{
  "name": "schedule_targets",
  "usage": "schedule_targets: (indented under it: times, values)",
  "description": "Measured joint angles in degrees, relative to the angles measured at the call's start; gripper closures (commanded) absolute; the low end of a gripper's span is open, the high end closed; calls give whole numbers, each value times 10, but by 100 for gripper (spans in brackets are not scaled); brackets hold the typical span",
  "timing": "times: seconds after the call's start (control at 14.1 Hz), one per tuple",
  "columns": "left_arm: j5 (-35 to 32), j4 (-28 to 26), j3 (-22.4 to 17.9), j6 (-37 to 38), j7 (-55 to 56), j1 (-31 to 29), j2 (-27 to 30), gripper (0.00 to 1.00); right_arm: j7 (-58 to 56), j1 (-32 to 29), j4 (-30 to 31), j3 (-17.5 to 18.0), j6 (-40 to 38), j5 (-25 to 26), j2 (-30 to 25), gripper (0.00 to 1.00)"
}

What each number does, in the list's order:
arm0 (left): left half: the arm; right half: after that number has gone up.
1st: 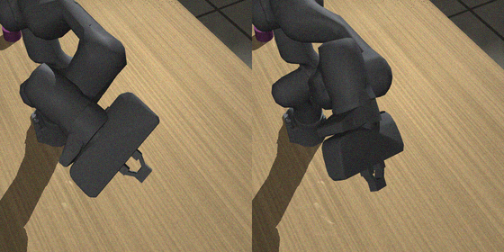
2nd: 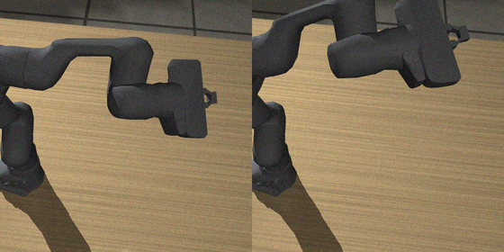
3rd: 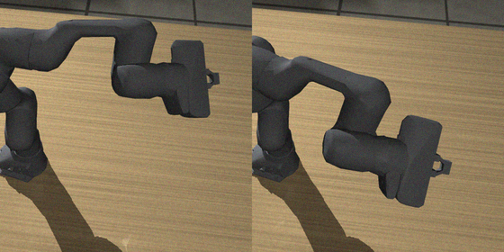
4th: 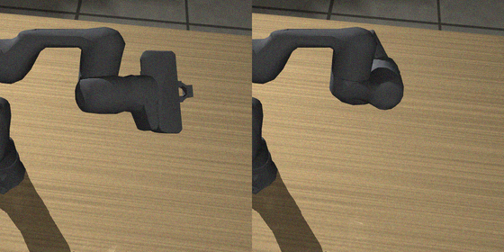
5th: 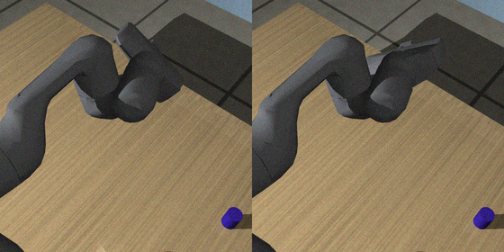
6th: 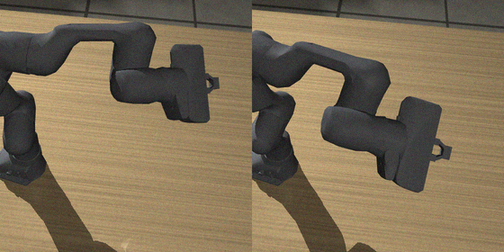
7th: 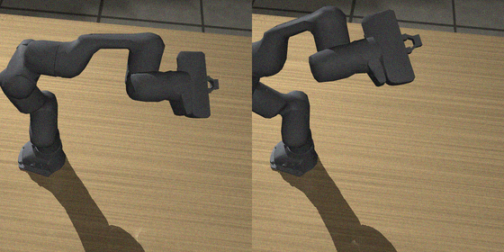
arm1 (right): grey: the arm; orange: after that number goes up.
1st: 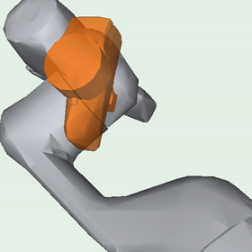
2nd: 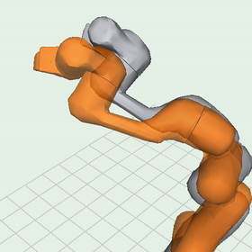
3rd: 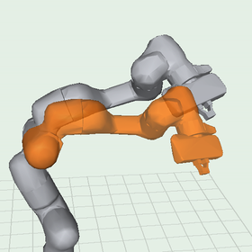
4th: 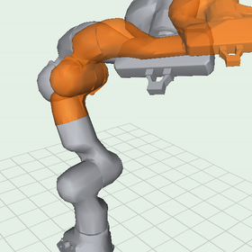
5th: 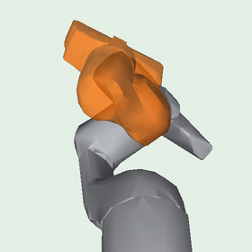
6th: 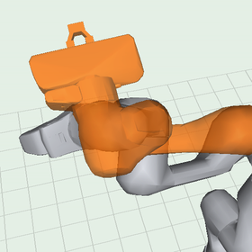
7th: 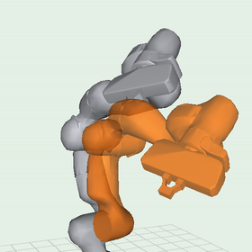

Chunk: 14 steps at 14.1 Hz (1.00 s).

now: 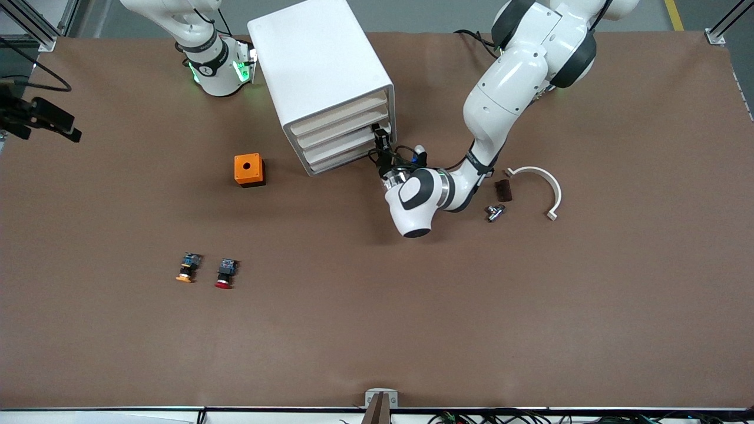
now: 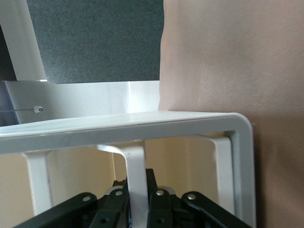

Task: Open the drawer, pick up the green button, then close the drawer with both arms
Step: 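Grasp the drawer handle with the left gripper and pull it open, then reach the right gripper into the open drawer toward the green button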

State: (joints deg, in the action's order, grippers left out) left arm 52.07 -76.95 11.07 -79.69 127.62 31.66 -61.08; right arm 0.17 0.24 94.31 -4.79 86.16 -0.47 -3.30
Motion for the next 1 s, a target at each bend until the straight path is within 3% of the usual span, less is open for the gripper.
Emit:
schedule_targets:
  times: [0.28, 0.5, 0.64, 0.85, 0.92, 1.0]
  values:
    - [0, 1, -1, -1, 0, -42, 0, 85, 0, 0, -9, 0, 14, 1, 88, 0]
    - [1, 2, -1, -4, -1, -74, 0, 85, 10, 0, -17, 0, 15, -2, 119, 0]
    - [1, 3, -1, -4, -1, -91, 0, 85, 84, 12, -20, 3, 14, -14, 118, 0]
    - [1, 3, -1, -6, -3, -108, 0, 84, 289, 98, -23, 9, 27, -25, 118, 0]
    - [1, 3, -2, -6, -3, -110, 0, 81, 359, 136, -21, 11, 46, -29, 119, 0]
    - [1, 3, -2, -7, -3, -111, 0, 60, 425, 172, -17, 13, 68, -35, 121, 0]
